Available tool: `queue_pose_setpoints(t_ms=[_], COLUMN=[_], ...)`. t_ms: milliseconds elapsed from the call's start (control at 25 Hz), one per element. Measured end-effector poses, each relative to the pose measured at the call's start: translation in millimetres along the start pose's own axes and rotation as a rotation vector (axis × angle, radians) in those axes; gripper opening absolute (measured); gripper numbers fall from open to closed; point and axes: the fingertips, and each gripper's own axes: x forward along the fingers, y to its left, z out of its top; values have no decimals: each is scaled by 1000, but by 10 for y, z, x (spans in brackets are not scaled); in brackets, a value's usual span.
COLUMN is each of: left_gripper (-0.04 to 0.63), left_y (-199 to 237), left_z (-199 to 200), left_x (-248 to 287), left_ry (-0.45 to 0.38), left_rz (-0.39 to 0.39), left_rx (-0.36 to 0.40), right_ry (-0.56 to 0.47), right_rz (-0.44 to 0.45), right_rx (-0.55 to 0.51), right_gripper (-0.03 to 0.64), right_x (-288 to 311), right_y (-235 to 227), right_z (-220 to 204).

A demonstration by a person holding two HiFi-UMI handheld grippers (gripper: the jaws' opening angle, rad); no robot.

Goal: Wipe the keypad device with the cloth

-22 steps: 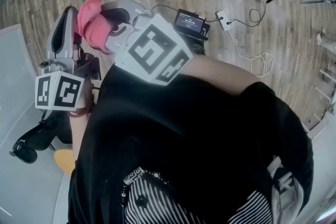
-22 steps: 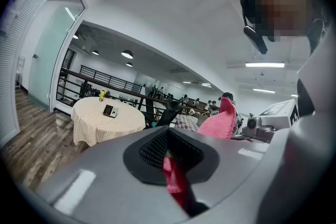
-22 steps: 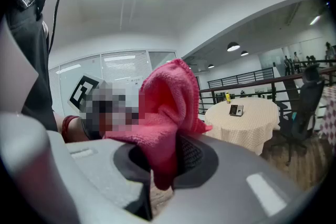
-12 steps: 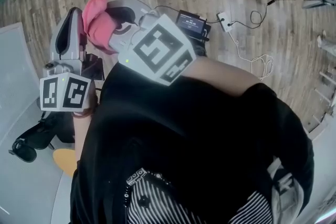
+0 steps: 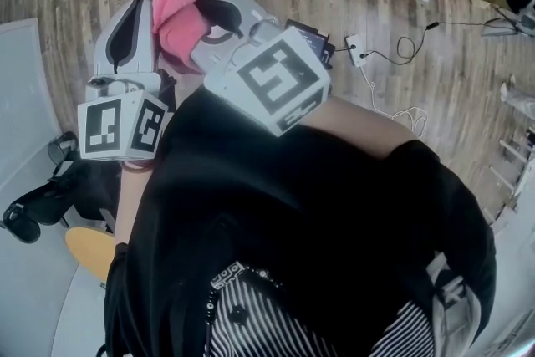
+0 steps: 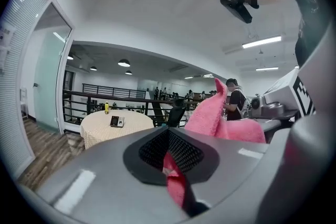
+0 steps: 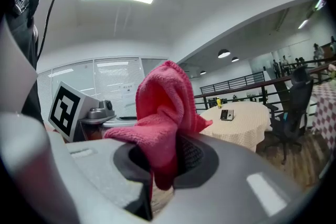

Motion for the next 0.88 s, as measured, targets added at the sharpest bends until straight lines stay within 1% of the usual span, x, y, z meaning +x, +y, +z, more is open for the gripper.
queue_pose_setpoints(t_ms=[80, 160, 240, 360, 600, 760, 880], left_gripper=[-2, -2, -2, -2, -2, -2, -2], left_y=[-96, -167, -174, -162, -41, 79, 158], left_z=[-11, -17, -3, 0, -53, -65, -7], left_x=[72, 110, 147, 159, 200, 374, 543], left_ry=[-3, -9, -27, -43, -43, -43, -52], left_rz=[-15, -28, -22, -2, 3, -10, -29], left_rx=[-9, -2, 10, -1, -42, -67, -68], right_ry=[-2, 2, -3, -7, 19, 34, 38], right_rz=[-10, -26, -30, -18, 1, -10, -23], right_rx=[12, 18, 19, 15, 4, 2, -13], right_gripper=[63, 63, 63, 63, 63, 63, 63], right_x=[-83, -151, -159, -152, -22, 128, 238], right_y=[-87, -142, -200, -229, -246, -394, -535], right_z=[-9, -36, -45, -47, -63, -60, 5])
